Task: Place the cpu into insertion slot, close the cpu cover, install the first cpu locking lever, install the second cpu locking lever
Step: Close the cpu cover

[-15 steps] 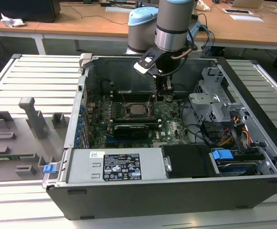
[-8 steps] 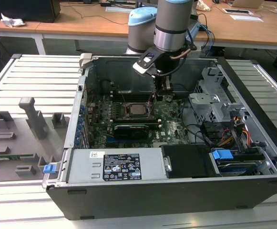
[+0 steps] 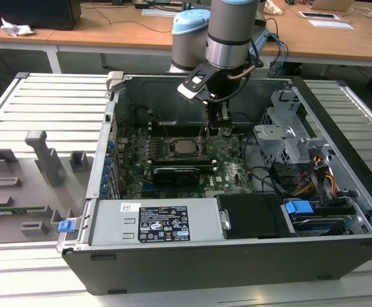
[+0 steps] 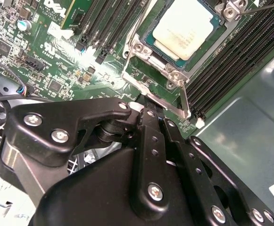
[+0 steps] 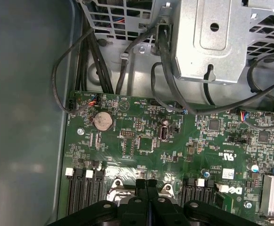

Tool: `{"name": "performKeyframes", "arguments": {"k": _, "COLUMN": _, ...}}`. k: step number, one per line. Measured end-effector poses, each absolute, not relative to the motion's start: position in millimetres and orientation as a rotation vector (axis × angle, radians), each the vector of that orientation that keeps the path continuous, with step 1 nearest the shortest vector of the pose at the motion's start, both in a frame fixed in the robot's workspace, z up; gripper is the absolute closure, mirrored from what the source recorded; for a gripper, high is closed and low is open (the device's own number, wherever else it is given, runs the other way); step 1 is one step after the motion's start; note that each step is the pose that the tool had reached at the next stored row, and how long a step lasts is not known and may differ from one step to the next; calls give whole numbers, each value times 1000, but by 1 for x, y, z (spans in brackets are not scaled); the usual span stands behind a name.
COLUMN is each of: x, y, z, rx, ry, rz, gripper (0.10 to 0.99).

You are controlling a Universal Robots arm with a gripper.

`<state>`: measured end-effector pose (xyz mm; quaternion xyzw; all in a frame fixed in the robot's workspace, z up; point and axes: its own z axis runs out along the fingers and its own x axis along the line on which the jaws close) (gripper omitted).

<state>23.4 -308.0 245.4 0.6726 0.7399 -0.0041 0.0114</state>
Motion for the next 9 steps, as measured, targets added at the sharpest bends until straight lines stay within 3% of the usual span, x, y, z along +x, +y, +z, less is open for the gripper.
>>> {"name": "performKeyframes", "arguments": {"k": 9, "x": 20, "y": -308, "z": 245, "rx": 2098, "ry": 2308, "rz": -13, "gripper": 980}}
